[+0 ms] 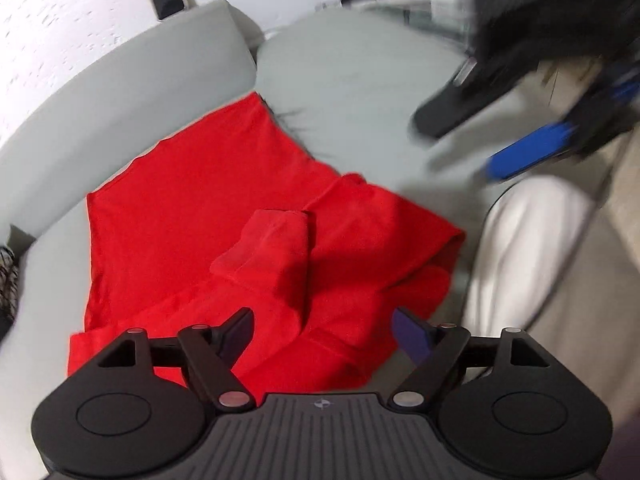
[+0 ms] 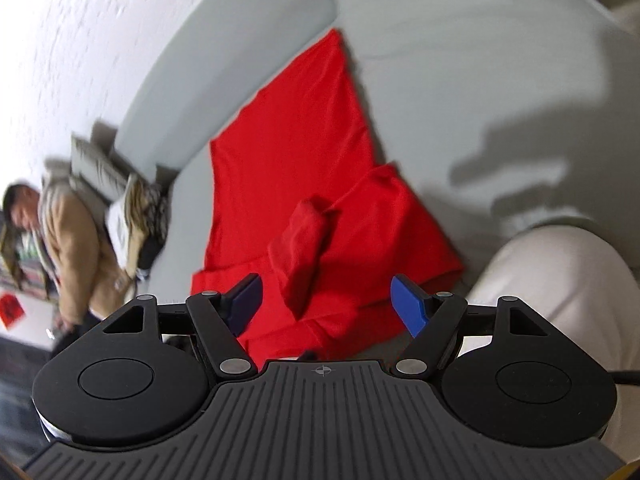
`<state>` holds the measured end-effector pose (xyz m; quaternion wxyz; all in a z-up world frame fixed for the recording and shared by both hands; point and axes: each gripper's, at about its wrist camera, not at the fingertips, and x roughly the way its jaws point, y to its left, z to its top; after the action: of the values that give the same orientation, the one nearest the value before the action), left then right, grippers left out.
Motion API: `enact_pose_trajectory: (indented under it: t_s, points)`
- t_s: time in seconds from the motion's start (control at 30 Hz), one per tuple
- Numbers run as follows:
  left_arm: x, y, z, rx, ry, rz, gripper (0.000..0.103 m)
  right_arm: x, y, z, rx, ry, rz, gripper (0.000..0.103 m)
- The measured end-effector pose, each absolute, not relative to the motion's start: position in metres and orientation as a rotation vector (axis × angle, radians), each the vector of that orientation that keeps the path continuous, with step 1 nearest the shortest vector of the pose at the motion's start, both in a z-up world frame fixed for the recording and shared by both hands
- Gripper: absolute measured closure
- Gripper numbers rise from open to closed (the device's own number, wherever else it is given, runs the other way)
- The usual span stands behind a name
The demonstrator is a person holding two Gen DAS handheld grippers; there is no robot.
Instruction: Fold clothes
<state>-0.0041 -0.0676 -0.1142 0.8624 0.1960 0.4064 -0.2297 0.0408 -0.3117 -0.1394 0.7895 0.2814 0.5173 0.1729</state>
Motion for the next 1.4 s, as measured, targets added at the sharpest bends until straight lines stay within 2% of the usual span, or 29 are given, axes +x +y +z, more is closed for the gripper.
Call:
enact_pose_trajectory:
  t_s: [0.07,0.1,0.13,0.17,0.2,0.23,0.4,0.5,0.53,0.63,0.67,0.9,0.97,1.0,1.03,1.07,1.13,1.23,1.33,1.4]
  points:
    - [-0.005,-0.044,-0.109,0.325,0.844,-0.463,0.026,0.051,-0.287,-0.145,0.53,1.109,0.429,0.039]
    - [-0.003,-0.034,-0.108,0.28,0.84,-0.435,0.034,0.058,-0.272,-0.148,0.502,1.111,0.46,0.039]
    - [0.007,-0.019,-0.112,0.234,0.849,-0.353,0.055,0.066,-0.256,-0.151,0.478,1.112,0.492,0.04]
    - [0.018,-0.005,-0.116,0.189,0.857,-0.268,0.07,0.077,-0.237,-0.156,0.471,1.115,0.53,0.04]
    - [0.032,0.011,-0.125,0.156,0.873,-0.177,0.089,0.088,-0.219,-0.161,0.464,1.119,0.564,0.04]
    - [0.047,0.026,-0.133,0.124,0.888,-0.085,0.099,0.098,-0.204,-0.166,0.453,1.134,0.574,0.04]
    - [0.086,0.077,-0.174,0.108,0.994,0.119,0.1,0.137,-0.13,-0.201,0.211,1.225,0.476,0.042]
    - [0.081,0.092,-0.18,0.036,0.991,0.098,0.1,0.138,-0.11,-0.211,0.09,1.208,0.447,0.042]
    - [0.08,0.09,-0.179,0.048,0.99,0.094,0.1,0.137,-0.104,-0.212,0.046,1.192,0.443,0.045]
    - [0.078,0.087,-0.18,0.08,0.988,0.089,0.1,0.129,-0.092,-0.211,-0.138,1.128,0.383,0.097]
    - [0.077,0.088,-0.181,0.08,0.987,0.087,0.1,0.129,-0.099,-0.207,-0.095,1.125,0.385,0.098]
    - [0.074,0.102,-0.177,-0.027,0.988,0.078,0.1,0.09,-0.202,-0.152,0.228,0.88,0.347,0.099]
    - [0.073,0.106,-0.177,-0.062,0.984,0.078,0.1,0.082,-0.234,-0.163,0.272,0.917,0.271,0.097]
    - [0.073,0.106,-0.178,-0.062,0.983,0.079,0.1,0.08,-0.248,-0.175,0.274,0.981,0.235,0.093]
    - [0.073,0.105,-0.178,-0.06,0.981,0.08,0.1,0.079,-0.259,-0.188,0.283,1.063,0.199,0.08]
    - [0.072,0.104,-0.177,-0.052,0.982,0.081,0.1,0.075,-0.269,-0.198,0.301,1.138,0.153,0.073]
    - [0.071,0.101,-0.175,-0.034,0.987,0.081,0.1,0.063,-0.279,-0.2,0.287,1.182,0.108,0.073]
    - [0.066,0.1,-0.168,-0.01,1.009,0.079,0.099,0.049,-0.287,-0.184,0.271,1.144,0.087,0.059]
    - [0.058,0.095,-0.157,0.002,1.024,0.065,0.097,0.047,-0.286,-0.166,0.285,1.055,0.12,0.059]
    - [0.055,0.084,-0.15,0.001,1.011,-0.001,0.097,0.056,-0.277,-0.162,0.28,1.047,0.172,0.062]
